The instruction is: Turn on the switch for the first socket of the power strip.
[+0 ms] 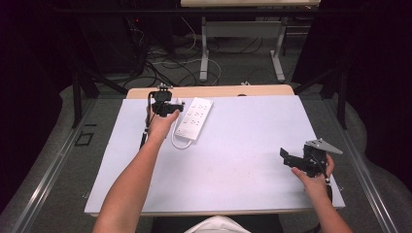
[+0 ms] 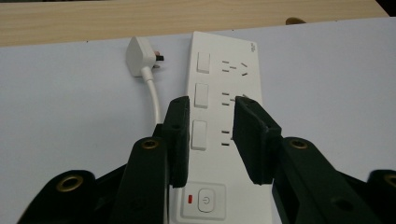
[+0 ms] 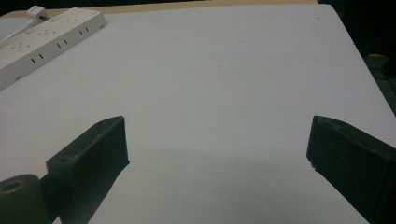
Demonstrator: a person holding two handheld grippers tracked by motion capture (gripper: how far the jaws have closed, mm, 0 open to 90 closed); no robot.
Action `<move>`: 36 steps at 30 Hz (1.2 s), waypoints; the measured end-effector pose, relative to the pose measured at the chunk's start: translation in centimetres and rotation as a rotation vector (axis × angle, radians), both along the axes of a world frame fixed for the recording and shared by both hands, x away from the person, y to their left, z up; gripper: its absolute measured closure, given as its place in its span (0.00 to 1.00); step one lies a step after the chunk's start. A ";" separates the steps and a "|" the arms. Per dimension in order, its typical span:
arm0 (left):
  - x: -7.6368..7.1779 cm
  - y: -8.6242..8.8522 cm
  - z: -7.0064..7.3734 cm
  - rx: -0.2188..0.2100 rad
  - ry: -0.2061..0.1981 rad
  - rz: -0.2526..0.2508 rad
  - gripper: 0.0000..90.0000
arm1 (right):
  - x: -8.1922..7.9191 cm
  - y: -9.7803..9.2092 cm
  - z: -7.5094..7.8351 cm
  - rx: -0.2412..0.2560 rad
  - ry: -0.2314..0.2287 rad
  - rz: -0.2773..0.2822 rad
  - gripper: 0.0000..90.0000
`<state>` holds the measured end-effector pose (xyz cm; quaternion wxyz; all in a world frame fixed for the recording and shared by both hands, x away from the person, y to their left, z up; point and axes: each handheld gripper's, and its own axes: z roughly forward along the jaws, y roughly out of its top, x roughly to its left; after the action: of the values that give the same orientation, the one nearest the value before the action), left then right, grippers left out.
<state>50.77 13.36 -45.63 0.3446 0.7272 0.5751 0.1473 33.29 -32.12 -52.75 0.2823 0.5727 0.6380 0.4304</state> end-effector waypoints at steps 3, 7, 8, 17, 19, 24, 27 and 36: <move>0.2 0.0 -0.4 0.010 0.016 0.008 0.77 | 0.0 0.0 0.0 0.000 -0.006 -0.008 0.06; 0.5 -0.2 -0.9 0.018 0.043 0.008 0.82 | 0.0 0.1 0.0 -0.003 0.010 -0.005 0.06; 0.6 -0.3 -1.1 0.023 0.048 0.006 0.83 | 0.0 0.1 0.0 -0.002 0.012 -0.005 0.06; 1.2 -0.6 -2.3 0.056 0.104 -0.005 0.93 | 0.0 0.1 -0.1 -0.014 0.009 0.002 0.07; 1.2 -0.7 -2.5 0.058 0.115 -0.001 0.96 | 0.0 0.1 -0.1 -0.017 0.010 0.001 0.07; 1.4 -0.9 -3.1 0.053 0.142 -0.005 1.00 | 0.1 0.2 -0.2 -0.007 0.014 0.001 0.07; 1.5 -1.1 -3.3 0.047 0.160 -0.013 1.00 | 0.0 0.2 -0.1 -0.005 0.012 0.004 0.07; 1.6 -1.1 -3.7 0.044 0.192 -0.013 1.00 | 0.3 0.0 -0.3 0.007 -0.016 -0.010 0.07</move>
<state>52.41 12.23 -49.37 0.2726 0.7493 0.5972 0.0873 33.57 -32.07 -53.08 0.2878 0.5733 0.6314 0.4358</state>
